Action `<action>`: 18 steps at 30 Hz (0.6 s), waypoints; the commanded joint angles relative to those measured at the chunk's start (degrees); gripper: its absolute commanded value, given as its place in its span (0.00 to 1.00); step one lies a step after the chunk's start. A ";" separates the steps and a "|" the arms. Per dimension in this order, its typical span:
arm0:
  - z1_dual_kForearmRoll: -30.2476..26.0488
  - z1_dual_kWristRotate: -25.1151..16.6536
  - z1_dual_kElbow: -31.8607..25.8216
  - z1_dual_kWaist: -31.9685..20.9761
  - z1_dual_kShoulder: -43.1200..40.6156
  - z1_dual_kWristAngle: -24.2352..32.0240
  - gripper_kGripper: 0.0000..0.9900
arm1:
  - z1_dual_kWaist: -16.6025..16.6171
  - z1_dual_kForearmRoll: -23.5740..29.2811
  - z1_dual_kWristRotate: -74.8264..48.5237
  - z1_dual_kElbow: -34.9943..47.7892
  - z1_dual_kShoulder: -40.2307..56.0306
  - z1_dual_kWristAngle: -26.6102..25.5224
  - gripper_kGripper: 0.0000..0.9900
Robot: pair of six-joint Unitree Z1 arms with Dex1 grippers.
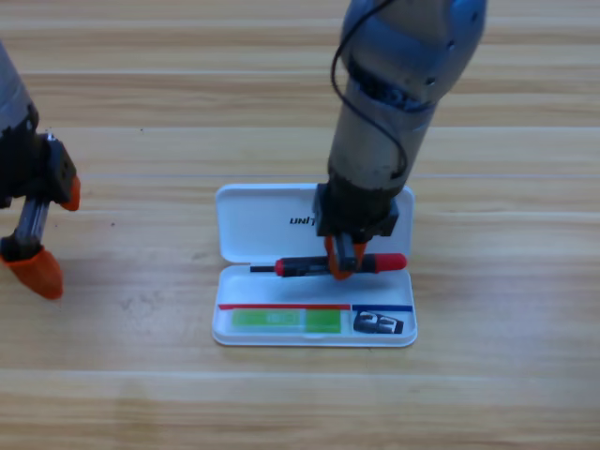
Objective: Clean up eraser and pencils
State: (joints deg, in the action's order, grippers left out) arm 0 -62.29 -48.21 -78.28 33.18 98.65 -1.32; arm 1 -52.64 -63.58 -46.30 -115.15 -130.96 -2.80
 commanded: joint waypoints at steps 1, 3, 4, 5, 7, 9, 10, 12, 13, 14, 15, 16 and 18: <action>1.65 -0.39 2.69 -1.01 -0.83 0.88 1.00 | -2.03 -0.58 0.77 -2.09 -6.68 -0.63 0.00; 2.00 -0.39 3.04 -1.01 -0.83 0.88 1.00 | -2.03 -0.58 0.86 -2.53 -7.38 -0.63 0.00; 2.18 -0.39 3.22 -1.01 -0.83 0.88 1.00 | -2.03 -0.58 0.94 -2.53 -7.38 -0.54 0.00; 2.44 -0.39 3.40 -1.01 -0.83 0.88 1.00 | -2.03 -0.58 1.03 -2.62 -7.47 -0.54 0.00; 2.88 -0.39 3.83 -1.01 -0.83 0.88 1.00 | -2.03 -0.58 1.21 -2.62 -7.47 -0.54 0.00; 3.41 -0.39 4.27 -1.01 -0.83 0.88 1.00 | -2.03 -0.58 1.47 -2.53 -7.29 -0.54 0.21; 3.58 -0.39 4.45 -1.01 -0.74 0.88 1.00 | -2.03 -0.58 1.56 -2.45 -7.12 -0.45 0.34; 3.85 -0.39 4.71 -1.01 -0.66 0.88 1.00 | -2.03 -0.58 2.17 -2.18 -6.50 -0.45 0.62; 3.93 -0.39 4.71 -1.01 -0.66 0.88 1.00 | -2.03 -0.58 2.53 -1.92 -6.06 -0.45 0.74; 3.93 -0.39 4.71 -1.01 -0.66 0.88 1.00 | -2.03 -0.58 2.88 -1.74 -5.62 -0.63 0.82; 3.93 -0.39 4.71 -1.01 -0.74 0.88 1.00 | -2.03 -0.58 3.14 -1.48 -5.01 -0.81 0.85; 3.93 -0.39 4.63 -1.01 -0.74 0.88 1.00 | -2.03 -0.58 3.23 -1.13 -4.39 -1.16 0.87; 3.93 -0.39 4.45 -1.01 -0.74 0.88 1.00 | -2.03 -0.58 3.40 -0.07 -2.72 -1.95 0.87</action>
State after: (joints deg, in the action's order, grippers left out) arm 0 -59.12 -48.21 -74.87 33.00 97.91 -0.99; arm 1 -52.95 -63.58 -43.39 -117.83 -134.65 -2.91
